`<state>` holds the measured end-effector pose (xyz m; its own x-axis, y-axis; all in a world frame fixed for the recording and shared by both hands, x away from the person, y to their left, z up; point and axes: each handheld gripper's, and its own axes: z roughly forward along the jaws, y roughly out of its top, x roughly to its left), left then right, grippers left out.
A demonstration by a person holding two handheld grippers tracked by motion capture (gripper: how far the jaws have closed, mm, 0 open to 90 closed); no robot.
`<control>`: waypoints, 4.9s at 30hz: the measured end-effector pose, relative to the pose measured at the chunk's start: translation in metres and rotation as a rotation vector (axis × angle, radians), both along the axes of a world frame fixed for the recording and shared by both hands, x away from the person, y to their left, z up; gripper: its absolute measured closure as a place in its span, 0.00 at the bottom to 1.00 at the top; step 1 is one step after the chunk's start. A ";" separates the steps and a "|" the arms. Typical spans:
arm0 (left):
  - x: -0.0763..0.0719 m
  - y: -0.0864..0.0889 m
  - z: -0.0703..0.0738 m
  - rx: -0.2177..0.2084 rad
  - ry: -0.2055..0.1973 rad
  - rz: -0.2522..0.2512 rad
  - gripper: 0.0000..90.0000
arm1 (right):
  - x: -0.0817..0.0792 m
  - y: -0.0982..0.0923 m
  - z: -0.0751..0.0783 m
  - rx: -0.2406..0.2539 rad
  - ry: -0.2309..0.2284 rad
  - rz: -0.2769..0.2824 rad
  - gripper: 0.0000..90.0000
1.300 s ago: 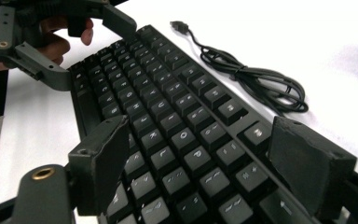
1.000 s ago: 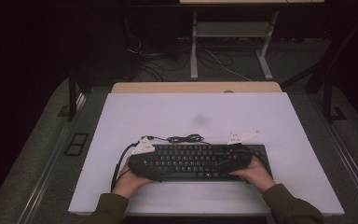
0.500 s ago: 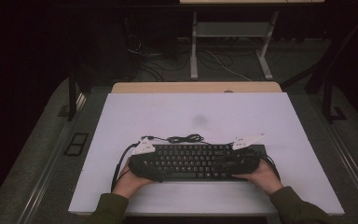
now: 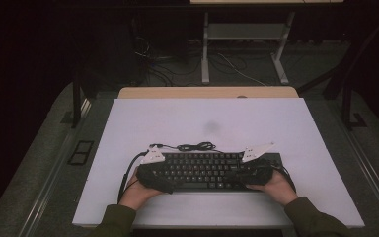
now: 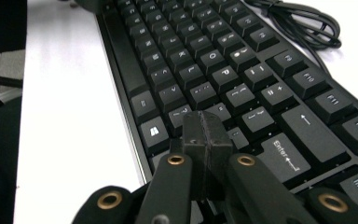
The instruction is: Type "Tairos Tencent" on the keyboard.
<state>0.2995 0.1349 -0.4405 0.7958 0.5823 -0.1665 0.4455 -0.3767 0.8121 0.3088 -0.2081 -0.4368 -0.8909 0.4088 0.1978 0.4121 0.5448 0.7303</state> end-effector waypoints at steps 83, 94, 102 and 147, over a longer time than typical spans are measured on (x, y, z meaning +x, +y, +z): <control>0.012 0.003 0.011 0.035 -0.009 0.021 0.16 | 0.001 0.001 -0.005 0.003 0.022 -0.001 0.99; 0.010 0.007 0.009 0.027 0.006 0.014 0.16 | 0.004 -0.004 0.002 0.026 0.011 -0.021 0.99; 0.007 0.010 0.009 0.016 0.001 0.024 0.17 | 0.007 -0.005 0.009 0.105 0.007 -0.056 0.77; 0.000 0.038 0.008 0.022 -0.024 0.062 0.79 | 0.036 0.029 0.005 0.195 -0.052 -0.191 0.22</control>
<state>0.2996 0.1725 -0.4320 0.7618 0.6338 -0.1341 0.4488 -0.3671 0.8147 0.3444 -0.1796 -0.4314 -0.8123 0.5292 0.2452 0.4529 0.3075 0.8369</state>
